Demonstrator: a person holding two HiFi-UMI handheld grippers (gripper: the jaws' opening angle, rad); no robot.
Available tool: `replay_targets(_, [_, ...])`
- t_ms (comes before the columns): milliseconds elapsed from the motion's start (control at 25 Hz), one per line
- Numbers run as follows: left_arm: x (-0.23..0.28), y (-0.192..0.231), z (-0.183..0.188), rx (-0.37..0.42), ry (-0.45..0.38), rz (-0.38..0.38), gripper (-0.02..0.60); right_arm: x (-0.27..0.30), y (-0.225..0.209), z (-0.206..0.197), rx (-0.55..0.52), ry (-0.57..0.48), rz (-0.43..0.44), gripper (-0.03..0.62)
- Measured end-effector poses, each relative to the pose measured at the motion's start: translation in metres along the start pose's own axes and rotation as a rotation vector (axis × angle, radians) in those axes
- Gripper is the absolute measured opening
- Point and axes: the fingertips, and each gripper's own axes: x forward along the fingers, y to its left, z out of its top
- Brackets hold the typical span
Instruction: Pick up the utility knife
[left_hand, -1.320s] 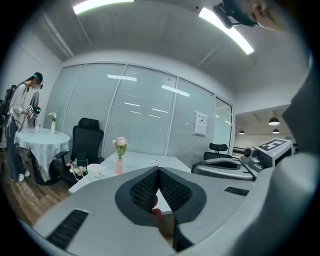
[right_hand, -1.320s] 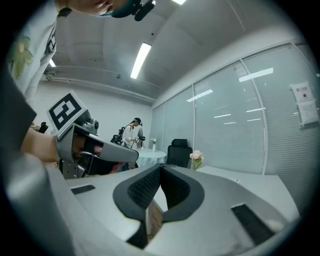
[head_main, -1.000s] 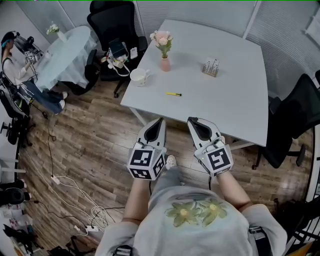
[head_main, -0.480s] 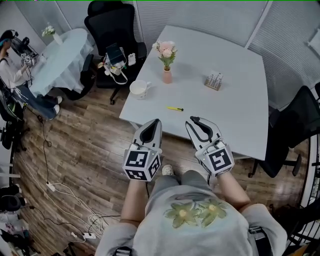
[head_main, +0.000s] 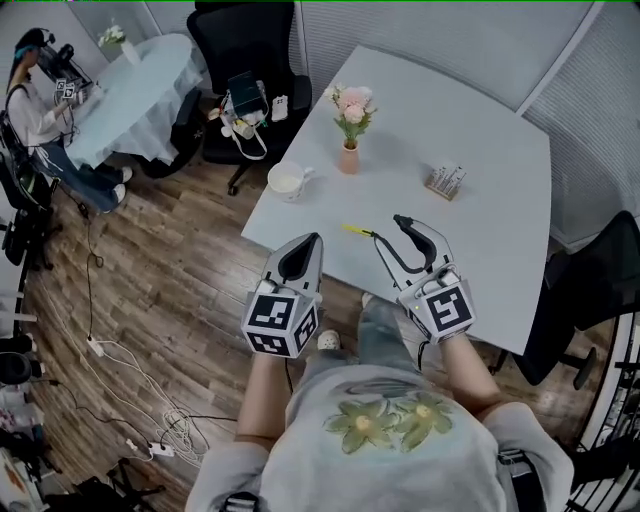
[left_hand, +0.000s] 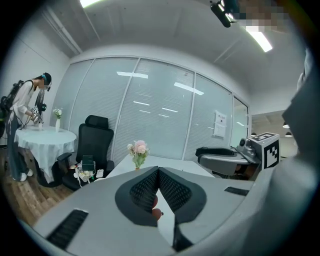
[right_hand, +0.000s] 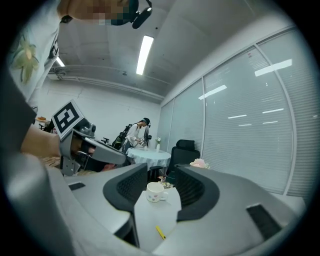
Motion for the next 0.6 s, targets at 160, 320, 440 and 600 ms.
replay_targets(160, [0.014,0.007,0.012,-0.008,-0.006,0.044,0.002,0.019,-0.012,0.001,-0.01,0.005,0.078,0.192])
replay_targets(320, [0.032,0.009,0.019,-0.008,-0.009,0.074,0.002,0.037,-0.028,0.0,0.0,-0.017,0.126,0.192])
replay_targets(440, [0.039,0.014,0.019,-0.014,-0.001,0.101,0.002,0.047,-0.033,-0.008,-0.002,0.002,0.157,0.192])
replay_targets(600, [0.044,0.02,0.017,-0.023,0.012,0.133,0.002,0.057,-0.037,-0.019,0.005,0.031,0.199,0.192])
